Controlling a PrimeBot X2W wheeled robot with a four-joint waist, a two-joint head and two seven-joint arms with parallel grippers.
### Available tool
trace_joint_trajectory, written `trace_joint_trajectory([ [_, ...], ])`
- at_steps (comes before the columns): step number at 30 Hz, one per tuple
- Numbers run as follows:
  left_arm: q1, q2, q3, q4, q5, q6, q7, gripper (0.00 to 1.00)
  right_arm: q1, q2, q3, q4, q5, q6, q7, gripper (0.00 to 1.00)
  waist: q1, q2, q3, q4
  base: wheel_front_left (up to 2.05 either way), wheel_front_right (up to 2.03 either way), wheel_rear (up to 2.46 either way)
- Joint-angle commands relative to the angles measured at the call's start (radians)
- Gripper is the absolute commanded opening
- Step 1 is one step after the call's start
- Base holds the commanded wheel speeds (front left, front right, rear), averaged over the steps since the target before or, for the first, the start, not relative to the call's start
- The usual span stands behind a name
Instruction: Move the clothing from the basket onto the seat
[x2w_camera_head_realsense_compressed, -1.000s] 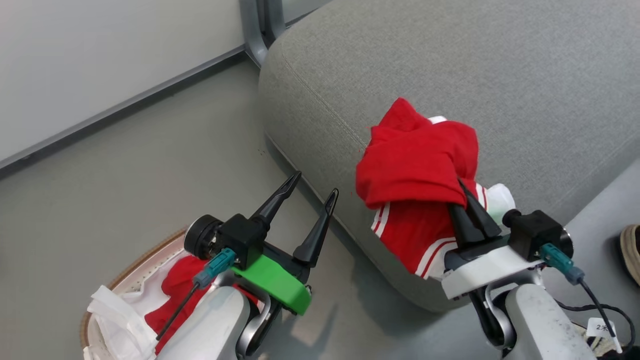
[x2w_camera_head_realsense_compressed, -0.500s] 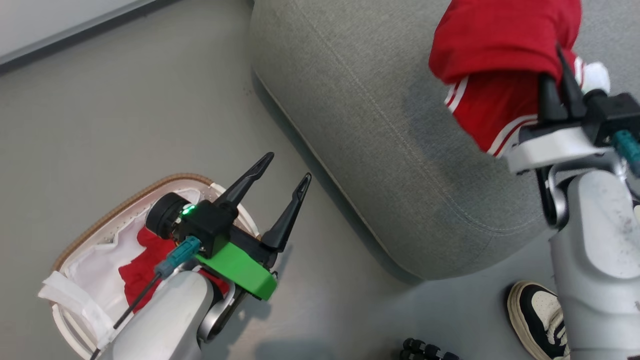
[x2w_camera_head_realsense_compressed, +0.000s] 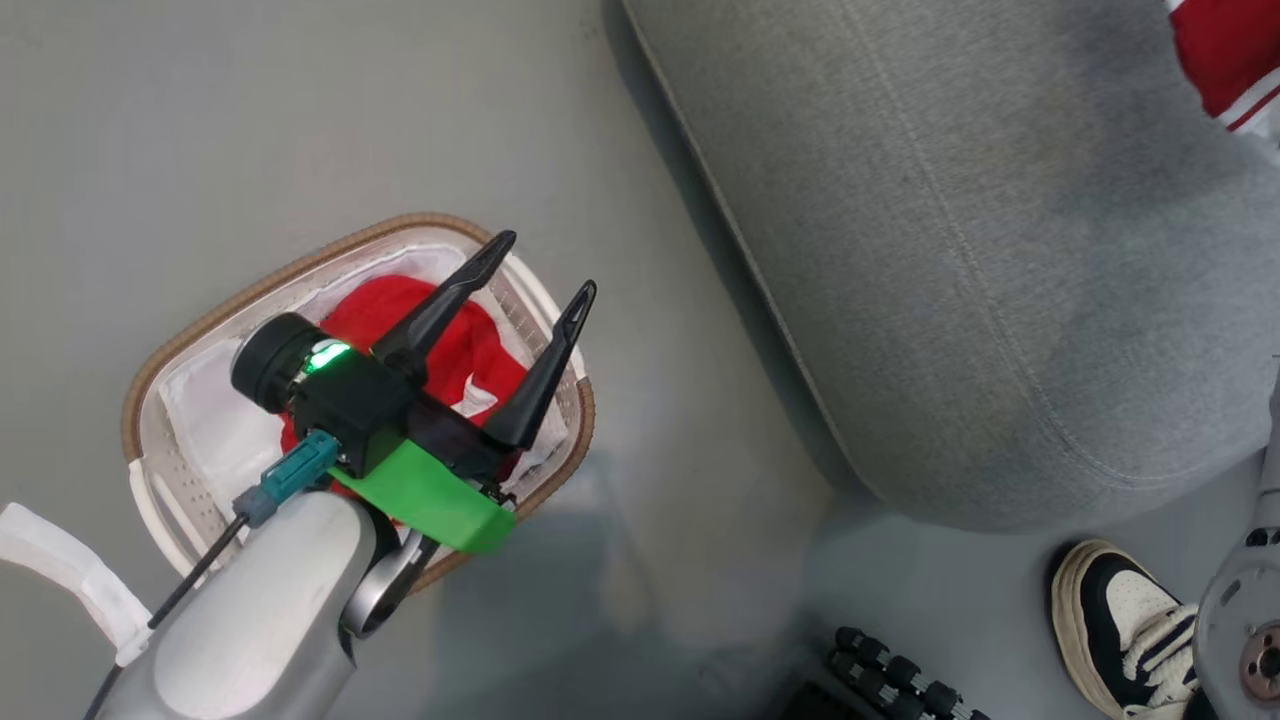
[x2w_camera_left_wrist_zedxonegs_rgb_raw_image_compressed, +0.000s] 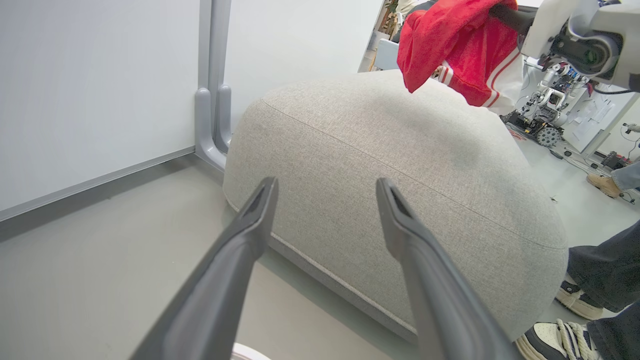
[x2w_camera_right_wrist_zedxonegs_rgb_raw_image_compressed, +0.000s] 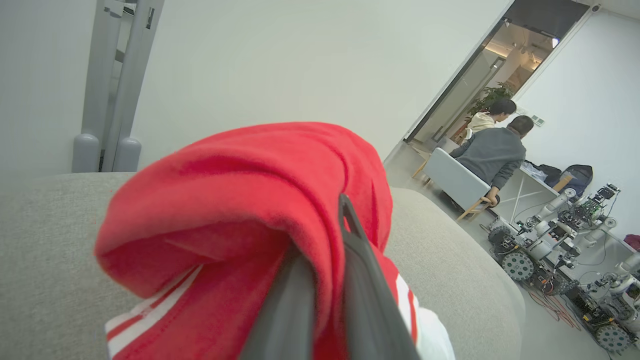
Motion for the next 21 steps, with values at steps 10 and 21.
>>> trace_joint_trajectory([
  [10, 0.013, 0.035, 0.064, -0.014, -0.031, -0.003, -0.001, 1.00, -0.041, 0.059, -0.180, 0.035, -0.110, -0.001, -0.012, 1.00, -0.0001, -0.0001, 0.123, 0.132, 0.00, 0.00, 0.00],
  [21, 0.082, -0.016, 0.170, 0.048, -0.017, -0.003, -0.001, 1.00, 0.231, 0.083, -0.001, -0.110, 0.047, -0.001, -0.013, 1.00, -0.0001, -0.0001, 0.007, 0.132, 0.00, 0.00, 0.00],
])
